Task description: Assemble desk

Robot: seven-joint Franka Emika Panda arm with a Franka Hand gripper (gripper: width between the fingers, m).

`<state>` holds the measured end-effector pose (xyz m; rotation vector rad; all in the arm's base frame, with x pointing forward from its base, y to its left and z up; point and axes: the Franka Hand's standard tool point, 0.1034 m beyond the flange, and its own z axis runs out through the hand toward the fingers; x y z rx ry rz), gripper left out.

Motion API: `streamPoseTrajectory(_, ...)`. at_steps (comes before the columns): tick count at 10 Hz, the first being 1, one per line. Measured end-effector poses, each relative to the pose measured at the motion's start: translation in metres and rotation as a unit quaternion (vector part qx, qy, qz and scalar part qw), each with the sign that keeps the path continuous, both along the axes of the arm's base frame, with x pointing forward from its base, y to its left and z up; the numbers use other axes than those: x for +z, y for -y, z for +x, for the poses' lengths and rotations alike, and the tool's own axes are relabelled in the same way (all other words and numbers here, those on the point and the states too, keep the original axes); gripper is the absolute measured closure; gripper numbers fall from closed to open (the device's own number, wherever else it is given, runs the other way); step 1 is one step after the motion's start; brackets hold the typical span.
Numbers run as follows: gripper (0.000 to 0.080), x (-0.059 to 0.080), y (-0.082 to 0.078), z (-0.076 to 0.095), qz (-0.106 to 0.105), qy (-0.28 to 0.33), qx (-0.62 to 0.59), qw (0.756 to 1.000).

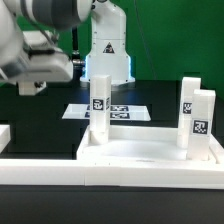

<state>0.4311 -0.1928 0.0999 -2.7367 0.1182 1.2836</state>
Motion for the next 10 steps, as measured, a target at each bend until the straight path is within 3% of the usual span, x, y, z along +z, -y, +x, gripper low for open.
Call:
streamPoseTrajectory(2, 0.0512, -0.009, 0.007, 0.005, -0.010, 0.032, 0.001, 0.999)
streamPoseTrajectory(4, 0.0512, -0.002, 0.005, 0.015, -0.022, 0.108, 0.004, 0.994)
streamPoseTrajectory(5, 0.0512, 0.016, -0.006, 0.027, -0.025, 0.131, 0.008, 0.991)
streamPoseTrajectory(7, 0.0511, 0.066, 0.000, 0.070, -0.028, 0.210, 0.017, 0.977)
streamPoseTrajectory(8, 0.0511, 0.073, 0.007, 0.077, -0.028, 0.239, 0.012, 0.971)
streamPoseTrajectory(9, 0.0511, 0.072, 0.019, 0.080, -0.029, 0.275, 0.013, 0.961)
streamPoseTrajectory(10, 0.0511, 0.071, 0.021, 0.083, -0.034, 0.301, 0.013, 0.953)
